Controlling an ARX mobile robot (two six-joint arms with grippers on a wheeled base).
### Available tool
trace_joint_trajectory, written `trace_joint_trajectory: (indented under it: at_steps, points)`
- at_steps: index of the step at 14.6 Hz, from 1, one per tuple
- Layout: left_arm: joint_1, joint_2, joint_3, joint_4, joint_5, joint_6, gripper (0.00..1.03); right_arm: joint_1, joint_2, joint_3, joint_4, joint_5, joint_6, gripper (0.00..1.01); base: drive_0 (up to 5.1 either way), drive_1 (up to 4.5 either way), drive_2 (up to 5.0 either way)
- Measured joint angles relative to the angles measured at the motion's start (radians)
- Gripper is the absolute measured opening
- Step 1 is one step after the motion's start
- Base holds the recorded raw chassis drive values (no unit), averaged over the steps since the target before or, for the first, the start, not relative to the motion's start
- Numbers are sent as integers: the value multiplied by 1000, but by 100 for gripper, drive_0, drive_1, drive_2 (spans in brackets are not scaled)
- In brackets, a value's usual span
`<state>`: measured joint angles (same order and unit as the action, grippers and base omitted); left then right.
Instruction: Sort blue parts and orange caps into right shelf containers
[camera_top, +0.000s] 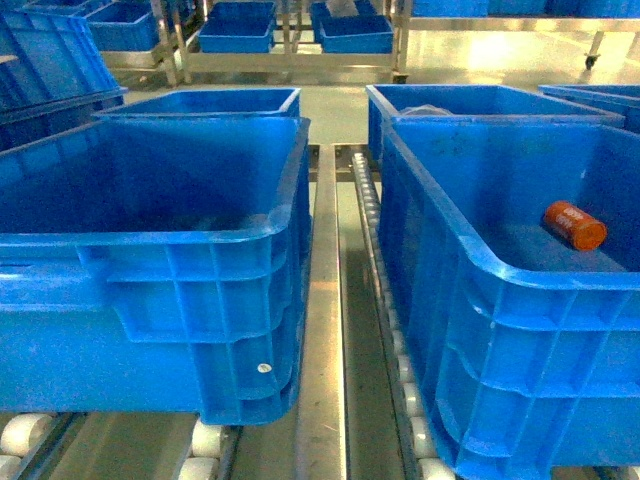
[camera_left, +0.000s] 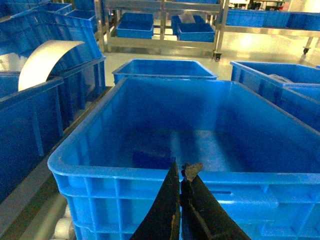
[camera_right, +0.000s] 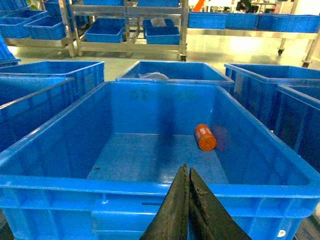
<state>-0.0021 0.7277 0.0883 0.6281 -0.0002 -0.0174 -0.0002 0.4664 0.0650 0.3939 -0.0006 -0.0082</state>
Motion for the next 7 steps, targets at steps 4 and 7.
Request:
trace_joint_trajectory:
  at_steps: [4,7]
  points:
    - [0,-143,-44,-93,0,0,2,0,-105,-28,-72,0,0,2,0,0,0]
    - [0,-210,-74,-129,0,0,2,0,-159,-53,-88,0,0,2,0,0,0]
